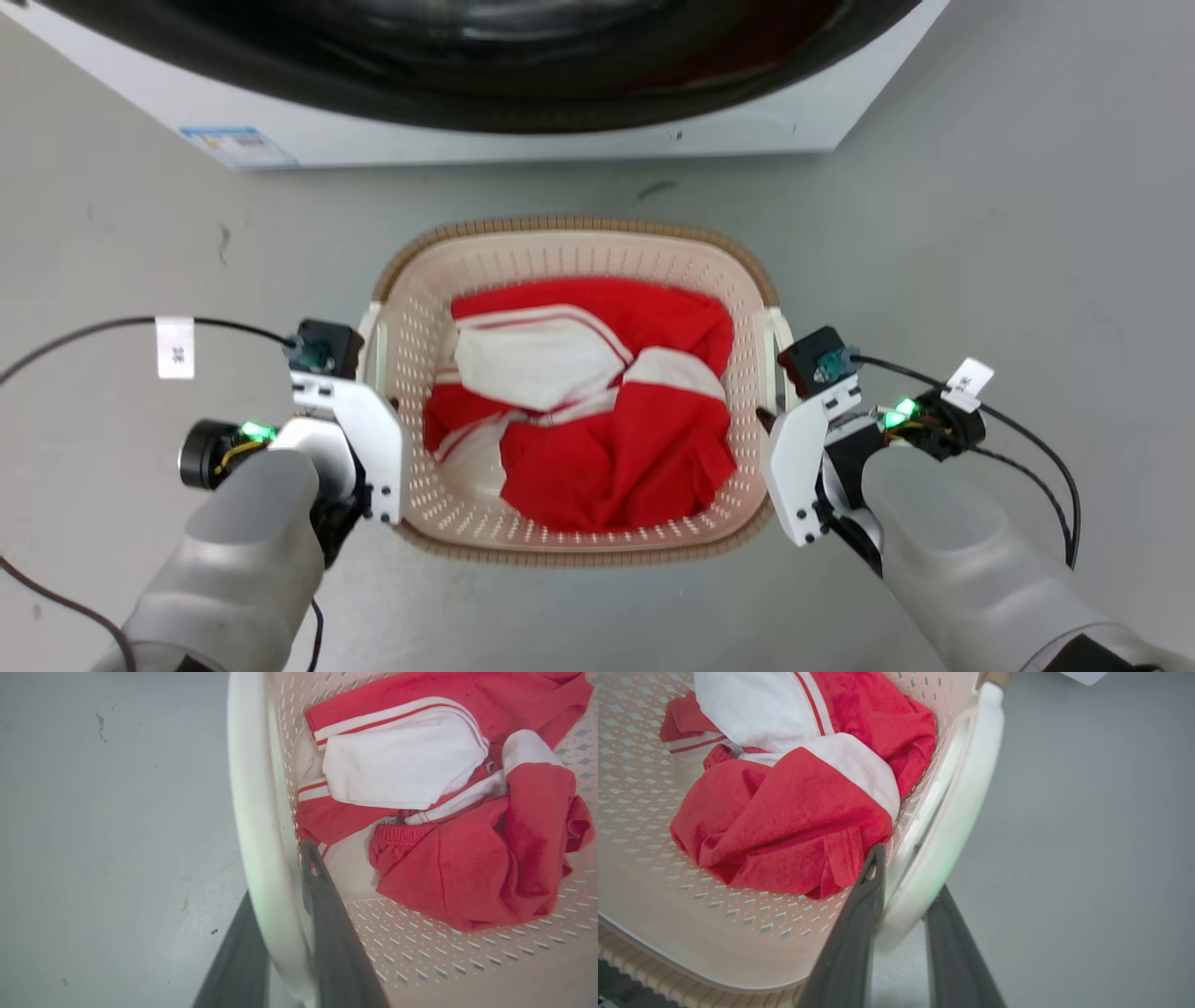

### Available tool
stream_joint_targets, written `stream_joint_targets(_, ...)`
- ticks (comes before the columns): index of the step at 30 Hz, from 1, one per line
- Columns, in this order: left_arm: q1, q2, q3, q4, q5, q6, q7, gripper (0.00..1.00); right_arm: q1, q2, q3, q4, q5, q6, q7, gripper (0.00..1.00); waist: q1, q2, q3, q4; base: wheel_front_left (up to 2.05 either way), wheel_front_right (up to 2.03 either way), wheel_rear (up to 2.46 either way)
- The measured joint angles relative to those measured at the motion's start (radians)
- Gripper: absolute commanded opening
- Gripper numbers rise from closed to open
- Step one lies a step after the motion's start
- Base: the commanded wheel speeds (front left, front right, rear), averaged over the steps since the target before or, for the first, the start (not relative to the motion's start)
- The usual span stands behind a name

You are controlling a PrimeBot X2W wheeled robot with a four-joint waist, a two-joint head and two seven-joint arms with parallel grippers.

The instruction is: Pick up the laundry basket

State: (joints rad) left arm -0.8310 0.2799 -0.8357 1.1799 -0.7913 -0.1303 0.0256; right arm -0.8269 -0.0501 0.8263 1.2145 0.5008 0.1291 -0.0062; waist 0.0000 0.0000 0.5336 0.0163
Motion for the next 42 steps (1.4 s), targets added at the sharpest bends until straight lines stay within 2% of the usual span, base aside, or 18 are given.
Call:
stream_joint_targets(26, 0.195, 0.023, -0.218, -0.093, -0.209, 0.003, 0.208, 0.0, 0.171, -0.001, 0.158, 0.034, 0.144, 0.002, 0.141, 0.0, -0.0002, 0.0, -0.396, -0.031, 0.0, 0.0, 0.0)
stream_joint_targets(42, 0.244, 0.027, -0.31, -0.113, -0.327, 0.004, 0.326, 0.0, 0.217, -0.03, 0.26, 0.029, 0.229, 0.002, 0.211, 0.0, -0.0001, 0.0001, -0.526, -0.025, 0.0, 0.0, 0.0)
